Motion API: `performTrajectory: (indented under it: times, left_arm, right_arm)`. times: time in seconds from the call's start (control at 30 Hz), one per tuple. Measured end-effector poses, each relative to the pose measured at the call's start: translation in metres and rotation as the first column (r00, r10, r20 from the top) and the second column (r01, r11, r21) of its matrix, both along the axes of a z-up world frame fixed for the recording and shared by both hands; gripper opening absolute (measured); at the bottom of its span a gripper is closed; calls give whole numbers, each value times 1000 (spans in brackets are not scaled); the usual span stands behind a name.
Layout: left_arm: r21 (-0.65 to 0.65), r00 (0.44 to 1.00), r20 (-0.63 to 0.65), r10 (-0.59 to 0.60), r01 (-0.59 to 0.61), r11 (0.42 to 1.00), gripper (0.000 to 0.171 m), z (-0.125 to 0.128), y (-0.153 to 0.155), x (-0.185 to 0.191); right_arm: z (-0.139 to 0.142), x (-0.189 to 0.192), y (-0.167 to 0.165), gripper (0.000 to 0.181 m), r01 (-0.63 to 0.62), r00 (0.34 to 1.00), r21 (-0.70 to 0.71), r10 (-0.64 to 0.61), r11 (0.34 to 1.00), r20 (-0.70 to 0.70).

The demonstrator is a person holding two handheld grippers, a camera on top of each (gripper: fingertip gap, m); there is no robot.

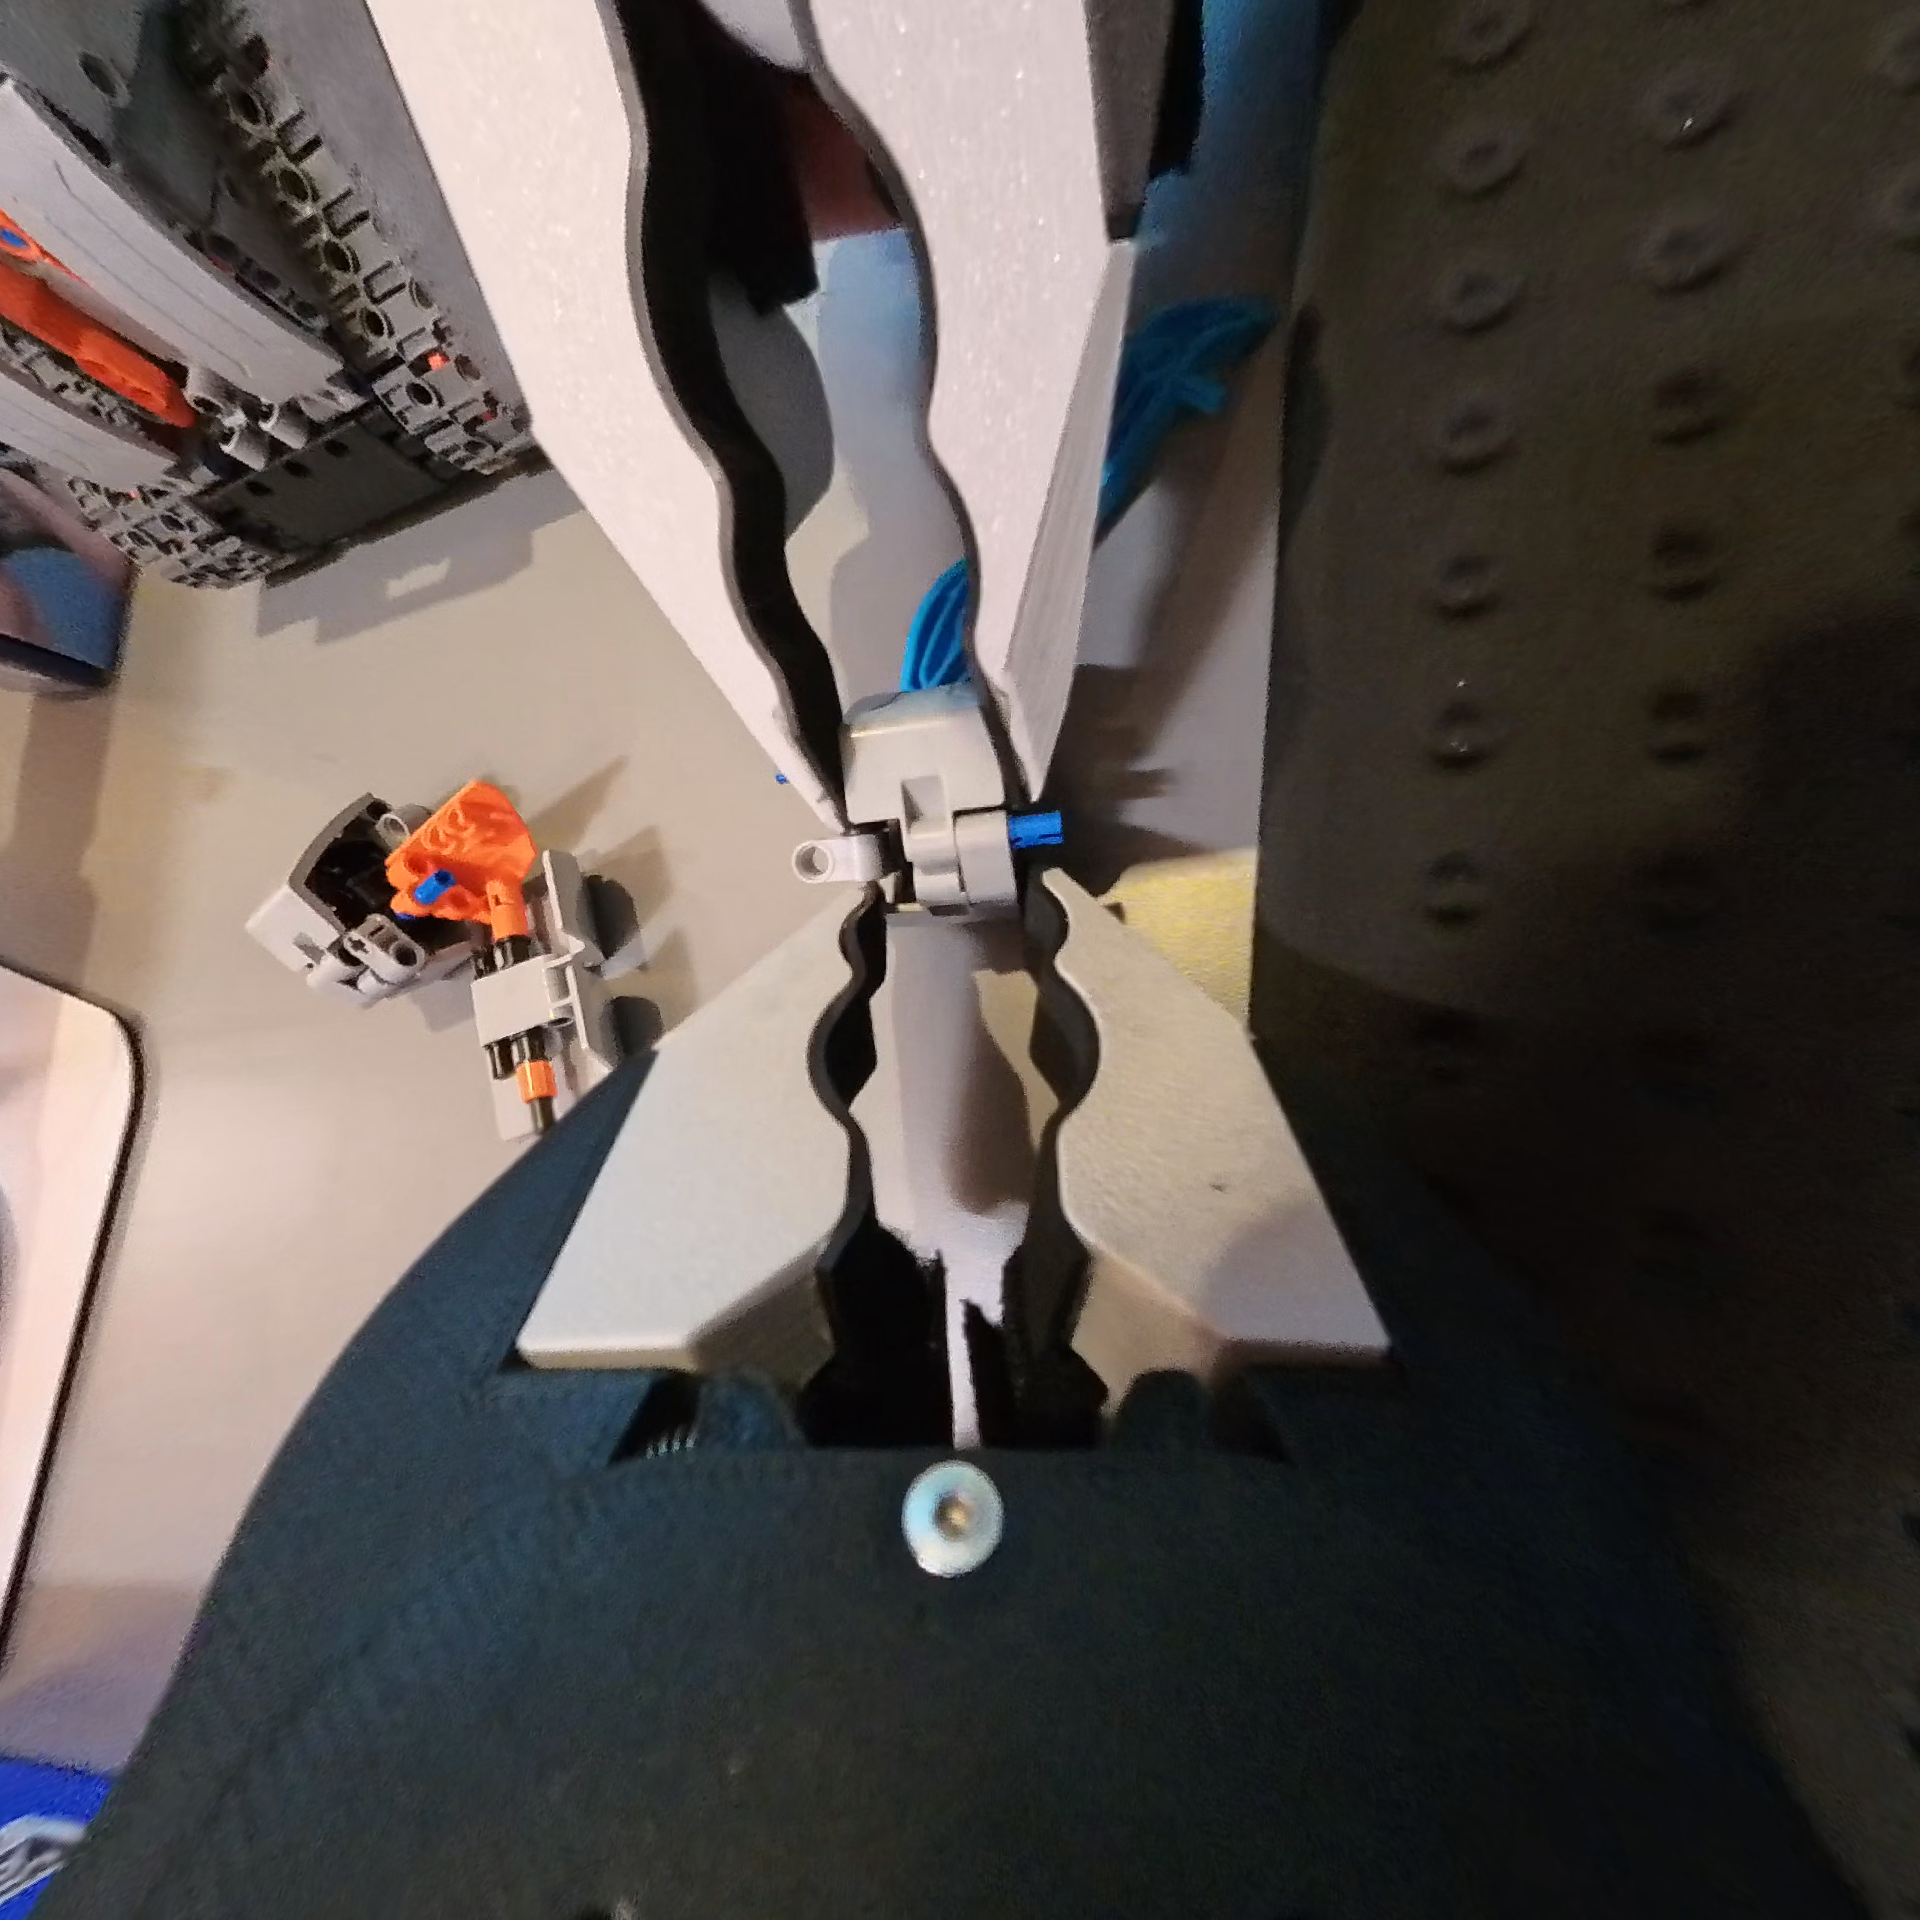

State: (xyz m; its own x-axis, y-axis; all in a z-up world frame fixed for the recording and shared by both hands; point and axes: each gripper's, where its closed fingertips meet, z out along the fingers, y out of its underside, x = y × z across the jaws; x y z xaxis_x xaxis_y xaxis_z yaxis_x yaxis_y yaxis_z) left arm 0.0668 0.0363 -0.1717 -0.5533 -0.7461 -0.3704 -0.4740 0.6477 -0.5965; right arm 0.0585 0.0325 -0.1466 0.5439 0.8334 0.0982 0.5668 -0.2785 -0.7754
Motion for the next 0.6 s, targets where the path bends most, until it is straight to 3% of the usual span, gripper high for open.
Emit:
performTrajectory:
  times: [0.3, 0.4, 0.47, 0.6]
  left_arm:
    - [143, 998, 43, -50, 43, 989, 22, 0, 0, 2]
    - [94, 999, 42, -31, 27, 995, 23, 0, 4, 3]
    - [124, 998, 58, -27, 20, 992, 23, 2, 6, 2]
    - [65, 996, 89, 20, -26, 998, 23, 10, 16, 2]
  right_arm:
    - [1, 6, 8, 22, 73, 993, -57, -78, 996, -90]
    - [2, 7, 9, 22, 80, 995, -19, -81, 997, -53]
    - [4, 8, 11, 22, 90, 992, -29, -92, 996, -81]
    - [14, 11, 14, 22, 112, 988, 3, -111, 994, -107]
